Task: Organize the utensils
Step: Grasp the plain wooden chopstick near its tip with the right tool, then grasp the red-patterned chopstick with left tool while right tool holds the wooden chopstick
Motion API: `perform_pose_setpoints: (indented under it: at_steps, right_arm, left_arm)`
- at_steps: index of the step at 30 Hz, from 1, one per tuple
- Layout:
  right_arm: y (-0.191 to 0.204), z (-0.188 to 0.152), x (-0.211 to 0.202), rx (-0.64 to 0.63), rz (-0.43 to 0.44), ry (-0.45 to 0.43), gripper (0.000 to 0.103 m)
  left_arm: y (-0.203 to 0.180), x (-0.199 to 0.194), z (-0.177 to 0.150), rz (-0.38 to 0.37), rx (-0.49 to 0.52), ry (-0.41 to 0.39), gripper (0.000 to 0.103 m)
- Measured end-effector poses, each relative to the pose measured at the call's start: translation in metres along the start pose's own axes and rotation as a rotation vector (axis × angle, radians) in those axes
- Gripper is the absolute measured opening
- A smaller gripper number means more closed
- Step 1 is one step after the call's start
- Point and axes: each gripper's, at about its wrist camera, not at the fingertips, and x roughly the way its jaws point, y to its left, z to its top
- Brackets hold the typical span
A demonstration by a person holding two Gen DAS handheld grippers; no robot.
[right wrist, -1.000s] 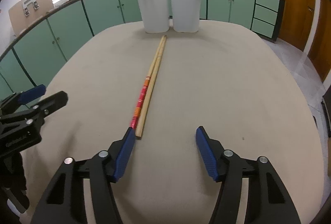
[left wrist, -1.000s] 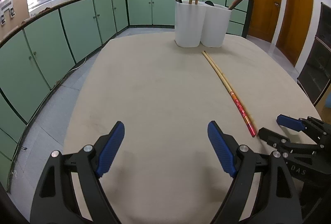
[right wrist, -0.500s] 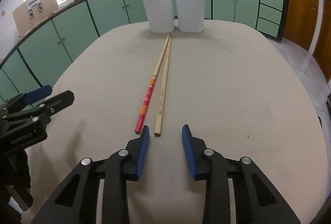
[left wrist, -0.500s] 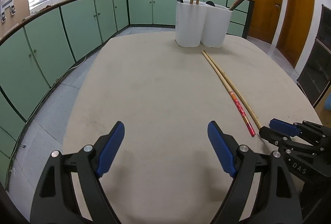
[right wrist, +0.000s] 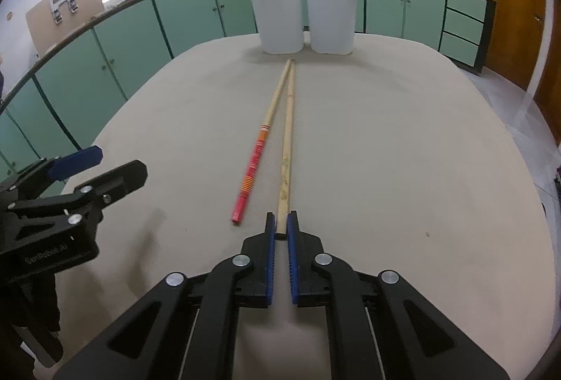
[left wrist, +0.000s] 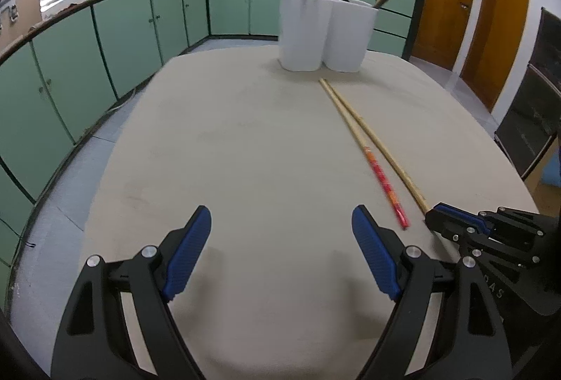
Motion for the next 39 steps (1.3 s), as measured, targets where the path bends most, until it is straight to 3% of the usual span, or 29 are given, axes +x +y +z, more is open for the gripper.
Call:
perform_pose_setpoints:
  at_steps: [8, 19, 25, 39]
  right_arm:
    - [-0.041, -0.006, -0.014, 0.094, -0.046, -0.018, 0.007]
    - [-0.075, -0.010, -0.022, 0.158, -0.080, -0.038, 0.007]
    - [-0.081, -0.011, -0.021, 0.169, -0.067, -0.038, 0.007]
    - [-0.077, -0.010, -0.016, 0.149, -0.077, -0.023, 0.007]
  left_arm:
    - [-0.035, 0.008, -0.005, -0.058, 0.027, 0.028, 0.080]
    - [-0.073, 0.021, -0.003, -0.060, 0.083, 0.044, 0.077]
    - [-0.082, 0.035, -0.005, -0.040, 0.073, 0.092, 0.058]
    - [-0.092, 0.034, -0.006, -0.021, 0.066, 0.076, 0.012]
